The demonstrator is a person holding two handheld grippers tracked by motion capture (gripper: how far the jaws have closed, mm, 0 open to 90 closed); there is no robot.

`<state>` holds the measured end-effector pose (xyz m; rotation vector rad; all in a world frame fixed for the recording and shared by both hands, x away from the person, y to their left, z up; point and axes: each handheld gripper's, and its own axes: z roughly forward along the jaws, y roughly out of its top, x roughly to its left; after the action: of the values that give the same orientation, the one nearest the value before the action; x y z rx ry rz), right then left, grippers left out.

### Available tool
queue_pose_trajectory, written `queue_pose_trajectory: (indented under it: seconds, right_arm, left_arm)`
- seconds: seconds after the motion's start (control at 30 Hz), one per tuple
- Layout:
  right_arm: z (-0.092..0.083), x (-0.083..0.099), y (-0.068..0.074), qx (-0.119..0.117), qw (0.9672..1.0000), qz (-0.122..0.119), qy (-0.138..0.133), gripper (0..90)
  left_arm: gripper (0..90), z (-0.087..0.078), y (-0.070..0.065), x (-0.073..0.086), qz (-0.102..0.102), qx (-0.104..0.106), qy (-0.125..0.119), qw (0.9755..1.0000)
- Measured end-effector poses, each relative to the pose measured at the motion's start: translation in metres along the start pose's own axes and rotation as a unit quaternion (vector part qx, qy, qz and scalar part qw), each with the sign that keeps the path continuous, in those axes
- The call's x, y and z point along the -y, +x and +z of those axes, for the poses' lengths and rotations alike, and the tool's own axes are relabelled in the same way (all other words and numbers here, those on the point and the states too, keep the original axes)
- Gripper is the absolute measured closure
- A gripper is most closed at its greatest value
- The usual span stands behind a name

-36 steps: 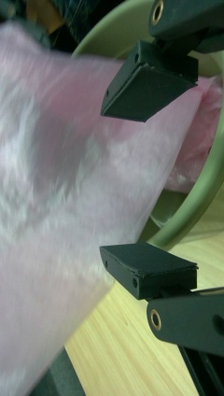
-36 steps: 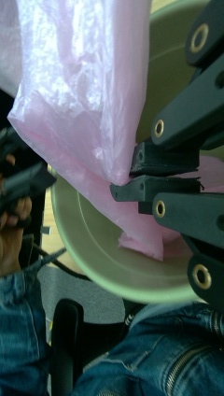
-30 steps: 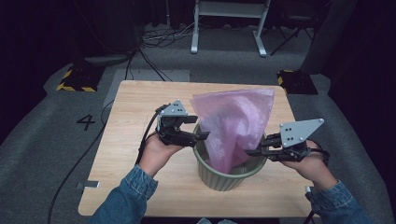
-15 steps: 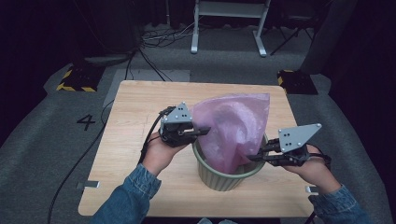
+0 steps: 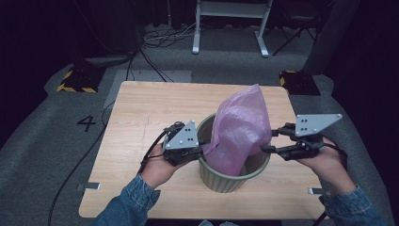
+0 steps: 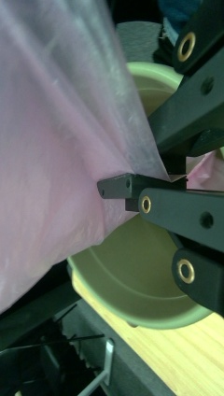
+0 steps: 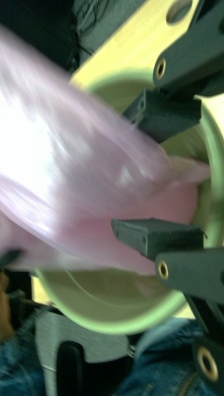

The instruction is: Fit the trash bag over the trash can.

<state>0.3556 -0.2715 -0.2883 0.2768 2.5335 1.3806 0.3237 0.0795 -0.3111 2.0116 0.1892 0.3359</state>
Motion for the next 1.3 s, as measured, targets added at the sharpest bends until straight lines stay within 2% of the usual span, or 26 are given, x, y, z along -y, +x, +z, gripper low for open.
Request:
queue_pose_trajectory:
  seconds: [0.2, 0.3, 0.33, 0.37, 0.43, 0.47, 0.57, 0.63, 0.7, 0.8, 0.9, 1.03, 1.13, 1.17, 1.23, 1.3]
  right_arm:
    - [-0.009, -0.024, -0.018, 0.005, 0.9993, 0.012, -0.035, 40.9]
    - [-0.008, -0.036, -0.022, 0.01, 0.9985, 0.016, -0.052, 43.4]
    - [-0.007, -0.04, -0.024, 0.016, 0.9983, 0.019, -0.053, 51.0]
    - [-0.006, -0.042, -0.024, 0.02, 0.9985, 0.02, -0.048, 63.7]
    - [-0.003, -0.044, -0.022, 0.036, 0.9987, 0.01, -0.035, 80.6]
    - [-0.002, -0.044, -0.02, 0.034, 0.9989, 0.007, -0.03, 85.7]
    - [0.002, -0.037, -0.012, 0.041, 0.9987, -0.011, -0.027, 89.3]
    - [0.002, -0.032, -0.008, 0.049, 0.9983, -0.016, -0.026, 89.3]
    - [0.003, -0.026, -0.004, 0.061, 0.9977, -0.021, -0.021, 89.3]
    - [0.008, -0.018, 0.0, 0.069, 0.9973, -0.026, -0.008, 89.2]
    - [0.013, -0.011, 0.004, 0.072, 0.9969, -0.032, 0.0, 89.0]
    - [0.02, -0.005, 0.007, 0.068, 0.9971, -0.033, 0.005, 88.7]
    - [0.024, -0.003, 0.012, 0.065, 0.9972, -0.036, 0.007, 88.2]
    - [0.025, -0.003, 0.013, 0.066, 0.9971, -0.038, 0.009, 88.0]
    - [0.028, -0.003, 0.017, 0.066, 0.9969, -0.042, 0.01, 87.8]
    - [0.031, -0.003, 0.021, 0.063, 0.9969, -0.046, 0.011, 87.7]
  left_arm:
    - [89.5, 0.005, 0.001, 0.001, -0.001, 0.004, 0.01, 0.9999]
    - [89.5, 0.007, 0.002, 0.002, -0.006, 0.006, 0.013, 0.9999]
    - [89.5, 0.007, 0.002, 0.003, -0.006, 0.006, 0.014, 0.9999]
    - [89.3, 0.007, 0.003, 0.003, -0.006, 0.003, 0.016, 0.9999]
    - [85.5, 0.006, 0.005, 0.005, -0.018, -0.013, 0.02, 0.9995]
    - [82.2, 0.004, 0.008, 0.007, -0.024, -0.024, 0.026, 0.9991]
    - [70.1, -0.003, 0.015, 0.015, -0.058, -0.05, 0.025, 0.9968]
    - [56.0, -0.009, 0.02, 0.018, -0.086, -0.06, 0.012, 0.9944]
    - [52.5, -0.014, 0.022, 0.02, -0.094, -0.065, -0.003, 0.9935]
    - [45.2, -0.02, 0.02, 0.016, -0.086, -0.091, -0.018, 0.992]
    - [44.5, -0.025, 0.017, 0.006, -0.063, -0.126, -0.015, 0.9899]
    - [44.5, -0.028, 0.019, -0.007, -0.05, -0.145, -0.019, 0.9879]
    - [44.5, -0.025, 0.017, -0.015, -0.043, -0.147, -0.023, 0.9879]
    - [44.5, -0.023, 0.016, -0.017, -0.04, -0.142, -0.024, 0.9888]
    - [44.7, -0.014, 0.014, -0.021, -0.036, -0.116, -0.018, 0.9925]
    - [44.7, -0.003, 0.01, -0.023, -0.03, -0.095, -0.009, 0.995]
